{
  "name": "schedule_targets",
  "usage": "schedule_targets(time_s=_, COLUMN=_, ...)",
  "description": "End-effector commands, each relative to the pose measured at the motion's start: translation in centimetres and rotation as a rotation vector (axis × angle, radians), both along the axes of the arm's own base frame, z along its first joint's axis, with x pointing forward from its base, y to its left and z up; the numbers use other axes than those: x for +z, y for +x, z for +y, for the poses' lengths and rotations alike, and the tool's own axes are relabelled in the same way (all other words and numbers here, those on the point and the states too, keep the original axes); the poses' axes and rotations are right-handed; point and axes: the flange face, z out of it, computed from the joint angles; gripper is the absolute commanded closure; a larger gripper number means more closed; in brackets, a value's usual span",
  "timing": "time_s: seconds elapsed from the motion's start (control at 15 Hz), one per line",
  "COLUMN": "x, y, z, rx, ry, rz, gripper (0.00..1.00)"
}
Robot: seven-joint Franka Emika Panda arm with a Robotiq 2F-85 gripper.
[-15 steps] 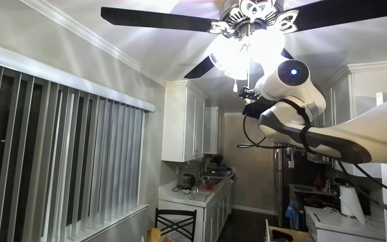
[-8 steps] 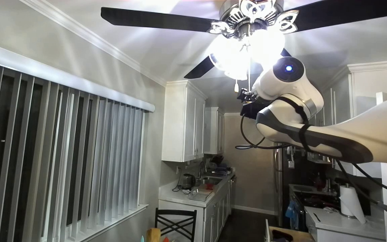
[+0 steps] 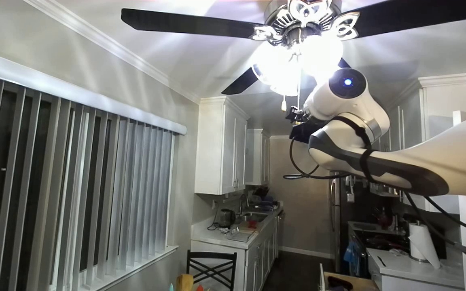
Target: Switch the chandelier off using the string switch
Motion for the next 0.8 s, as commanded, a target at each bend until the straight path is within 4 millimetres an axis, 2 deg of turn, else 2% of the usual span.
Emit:
schedule_targets(time_s=0.0, x=1.7, y=-0.9, z=1.0, rx=-0.014, ry=-0.039, rz=-0.027, gripper=0.0)
schedule_targets(time_s=0.27, x=3.5, y=-1.1, z=1.0, rx=-0.051, ry=-0.09, rz=-0.057, gripper=0.0)
schedule_targets(time_s=0.6, x=2.6, y=0.7, z=-1.7, rx=-0.116, ry=-0.081, rz=-0.02, gripper=0.0)
schedule_targets(time_s=0.73, x=2.2, y=1.5, z=-1.8, rx=-0.115, ry=-0.084, rz=-0.005, gripper=0.0)
